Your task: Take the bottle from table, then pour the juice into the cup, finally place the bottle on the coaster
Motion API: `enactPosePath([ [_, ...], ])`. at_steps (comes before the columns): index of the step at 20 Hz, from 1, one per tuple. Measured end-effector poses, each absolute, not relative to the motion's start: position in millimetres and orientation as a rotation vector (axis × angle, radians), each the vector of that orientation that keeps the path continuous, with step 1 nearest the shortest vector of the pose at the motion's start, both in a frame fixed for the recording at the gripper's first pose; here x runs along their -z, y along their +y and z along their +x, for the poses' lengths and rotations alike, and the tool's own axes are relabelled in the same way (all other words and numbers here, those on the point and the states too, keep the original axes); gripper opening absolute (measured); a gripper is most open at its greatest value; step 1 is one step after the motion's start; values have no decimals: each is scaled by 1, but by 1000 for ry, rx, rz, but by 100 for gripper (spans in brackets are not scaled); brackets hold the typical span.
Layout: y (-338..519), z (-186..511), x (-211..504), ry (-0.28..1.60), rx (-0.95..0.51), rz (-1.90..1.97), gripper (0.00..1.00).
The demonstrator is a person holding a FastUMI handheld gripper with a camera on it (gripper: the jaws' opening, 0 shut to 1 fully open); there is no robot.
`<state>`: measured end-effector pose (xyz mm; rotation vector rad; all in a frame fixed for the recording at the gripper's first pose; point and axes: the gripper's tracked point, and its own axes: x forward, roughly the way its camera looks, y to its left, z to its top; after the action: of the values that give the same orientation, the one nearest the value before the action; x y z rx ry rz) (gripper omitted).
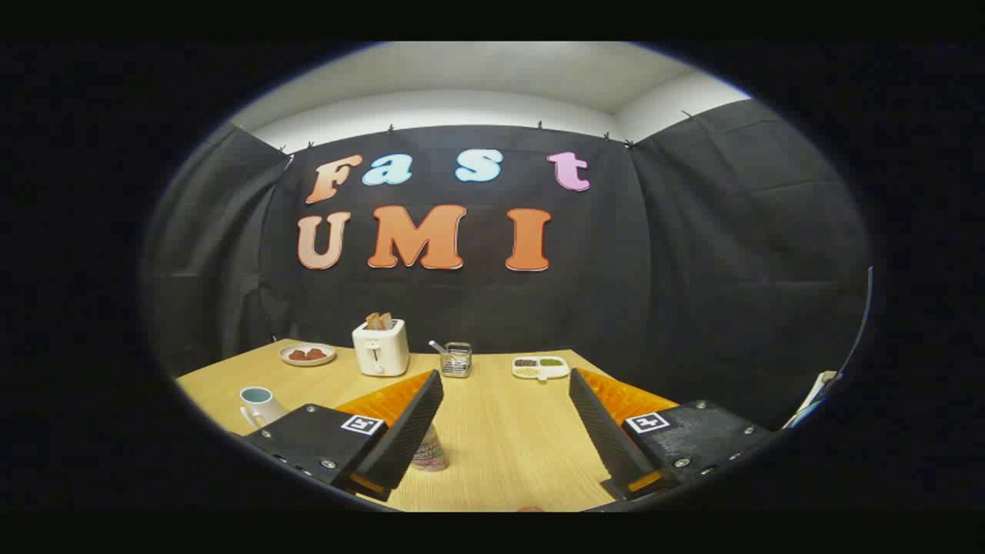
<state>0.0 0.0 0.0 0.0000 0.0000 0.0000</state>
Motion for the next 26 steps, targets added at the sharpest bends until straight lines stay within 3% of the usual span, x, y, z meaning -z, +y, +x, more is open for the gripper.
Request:
enactPosePath([
  [10, 2, -23, 12, 5, -36, 76, 98],
  [26, 78, -26, 50, 37, -144, -8, 98],
])
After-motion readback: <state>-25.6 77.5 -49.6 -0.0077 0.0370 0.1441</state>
